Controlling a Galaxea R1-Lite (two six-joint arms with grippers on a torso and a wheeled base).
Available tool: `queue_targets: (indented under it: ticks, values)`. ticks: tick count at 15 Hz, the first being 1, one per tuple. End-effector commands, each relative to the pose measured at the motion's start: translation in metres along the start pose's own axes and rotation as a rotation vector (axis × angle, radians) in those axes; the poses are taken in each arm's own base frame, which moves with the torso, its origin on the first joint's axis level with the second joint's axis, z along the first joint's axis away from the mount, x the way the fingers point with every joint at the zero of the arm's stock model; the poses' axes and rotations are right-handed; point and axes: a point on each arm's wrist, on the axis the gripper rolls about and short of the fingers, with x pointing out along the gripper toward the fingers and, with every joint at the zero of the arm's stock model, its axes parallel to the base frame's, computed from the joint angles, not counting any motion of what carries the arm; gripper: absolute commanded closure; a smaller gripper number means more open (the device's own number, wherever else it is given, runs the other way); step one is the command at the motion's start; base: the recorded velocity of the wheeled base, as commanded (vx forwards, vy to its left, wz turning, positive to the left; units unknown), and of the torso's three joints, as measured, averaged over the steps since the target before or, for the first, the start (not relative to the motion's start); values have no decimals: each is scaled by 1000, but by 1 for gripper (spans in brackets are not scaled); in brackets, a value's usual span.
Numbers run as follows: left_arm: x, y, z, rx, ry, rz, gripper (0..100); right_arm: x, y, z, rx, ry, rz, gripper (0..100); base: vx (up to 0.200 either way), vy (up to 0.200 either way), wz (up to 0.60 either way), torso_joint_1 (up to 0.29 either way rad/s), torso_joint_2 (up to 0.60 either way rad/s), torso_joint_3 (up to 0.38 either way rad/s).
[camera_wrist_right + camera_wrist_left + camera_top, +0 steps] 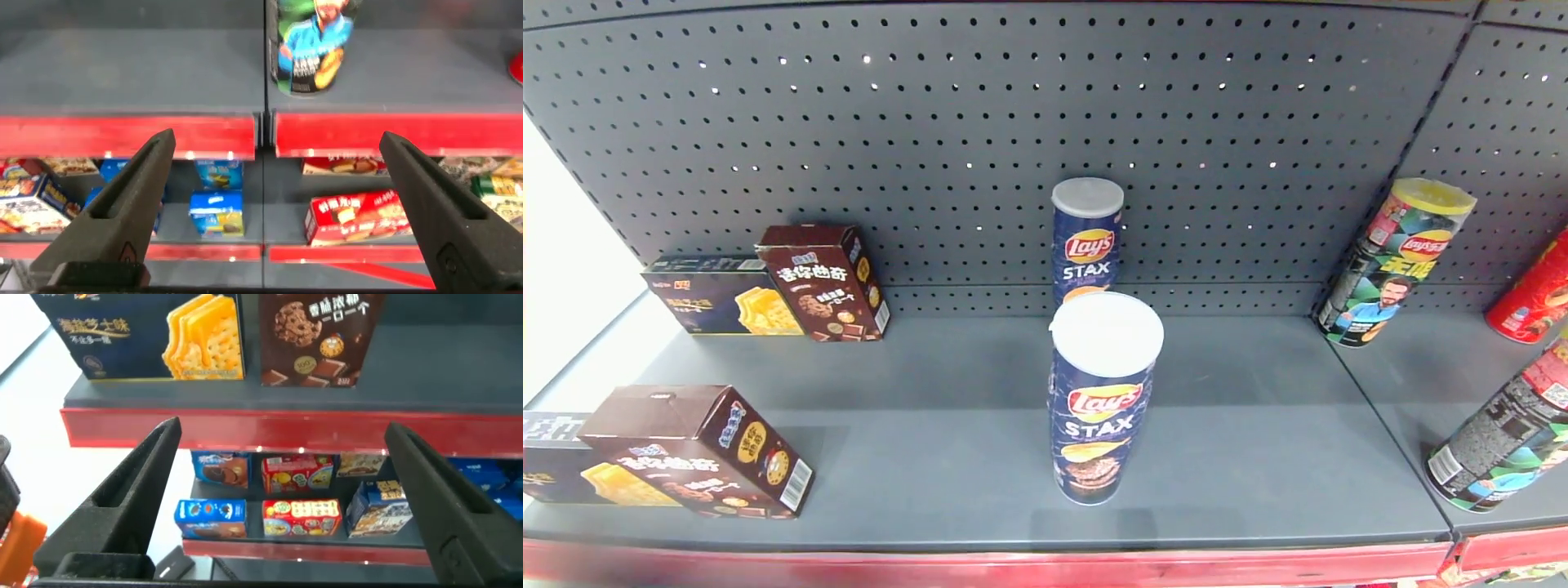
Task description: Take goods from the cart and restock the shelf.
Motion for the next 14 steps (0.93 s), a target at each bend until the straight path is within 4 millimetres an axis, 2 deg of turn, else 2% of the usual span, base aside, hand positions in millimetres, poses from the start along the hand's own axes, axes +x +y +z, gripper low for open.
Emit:
queue_targets:
  ticks: [1,4,6,14]
  values:
    - [0,0,0,0,0,-2,0,0,0,0,0,0,0,0,0,0,0,0,0,0]
    - [0,0,0,0,0,0,0,0,0,0,0,0,0,0,0,0,0,0,0,0]
    - [0,0,0,0,0,0,0,0,0,0,0,0,0,0,-200,0,0,5,0,2]
    - [0,0,0,0,0,-2,0,0,0,0,-1,0,0,0,0,0,0,0,0,0]
